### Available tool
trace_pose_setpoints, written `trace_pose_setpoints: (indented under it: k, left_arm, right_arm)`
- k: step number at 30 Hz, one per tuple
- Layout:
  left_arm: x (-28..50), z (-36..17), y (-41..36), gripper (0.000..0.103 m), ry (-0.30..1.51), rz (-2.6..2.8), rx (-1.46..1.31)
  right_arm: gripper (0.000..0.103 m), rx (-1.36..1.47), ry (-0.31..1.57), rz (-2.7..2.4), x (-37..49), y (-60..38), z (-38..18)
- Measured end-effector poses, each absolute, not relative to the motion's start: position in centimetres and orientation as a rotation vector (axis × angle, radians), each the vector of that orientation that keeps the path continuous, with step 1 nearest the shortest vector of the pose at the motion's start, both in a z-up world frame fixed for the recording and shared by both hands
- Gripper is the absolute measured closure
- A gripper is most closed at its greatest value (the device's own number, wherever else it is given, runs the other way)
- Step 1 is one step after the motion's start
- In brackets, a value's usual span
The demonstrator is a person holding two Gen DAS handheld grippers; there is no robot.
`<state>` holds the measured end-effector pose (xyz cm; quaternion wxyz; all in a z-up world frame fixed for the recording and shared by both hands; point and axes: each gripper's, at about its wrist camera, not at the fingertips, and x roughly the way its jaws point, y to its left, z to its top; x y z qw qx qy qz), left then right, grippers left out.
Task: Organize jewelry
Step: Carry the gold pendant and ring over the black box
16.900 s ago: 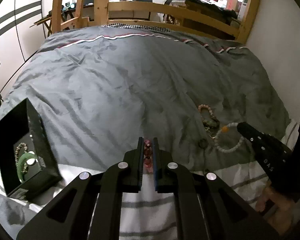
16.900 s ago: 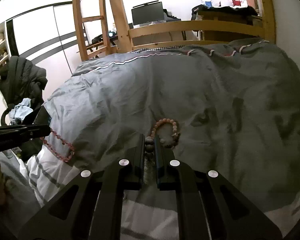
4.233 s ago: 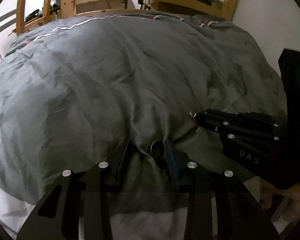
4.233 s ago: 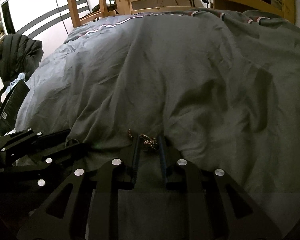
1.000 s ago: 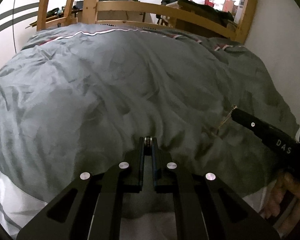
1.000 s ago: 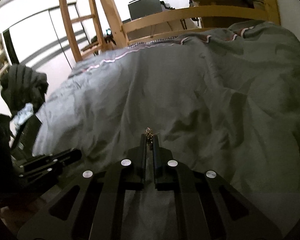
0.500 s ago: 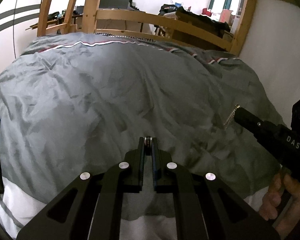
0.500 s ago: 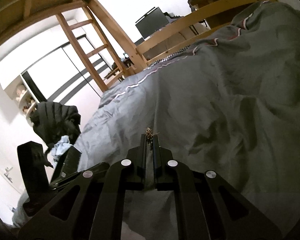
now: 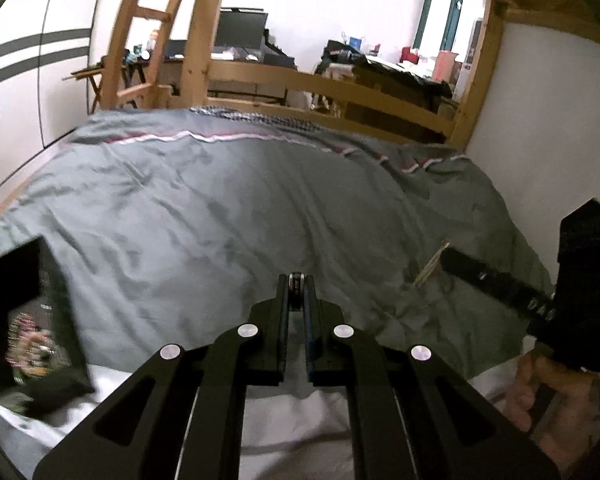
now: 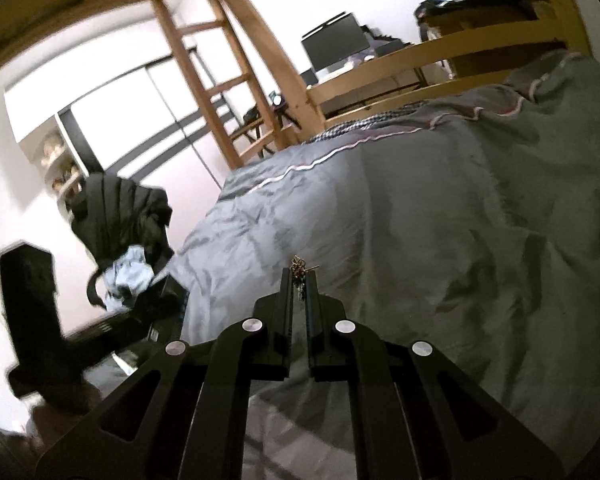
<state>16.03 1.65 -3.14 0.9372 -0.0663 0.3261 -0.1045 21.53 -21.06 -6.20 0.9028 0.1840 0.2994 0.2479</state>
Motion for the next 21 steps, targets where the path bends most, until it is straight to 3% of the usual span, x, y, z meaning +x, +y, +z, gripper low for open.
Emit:
trace_pose_setpoints:
  k: [14,21]
  left_arm:
    - [12.5,2.2,16.0,0.098,0.675,-0.046,-0.114]
    - [12.8,1.8,23.1,0.098,0.718,0.002,-0.114]
  right_arm:
    - [0.097,0.057,0.719,0.675,19.0,-3.6,-4.1]
    - [0.097,-0.008,0.721,0.795,18.8,5.5,-3.7]
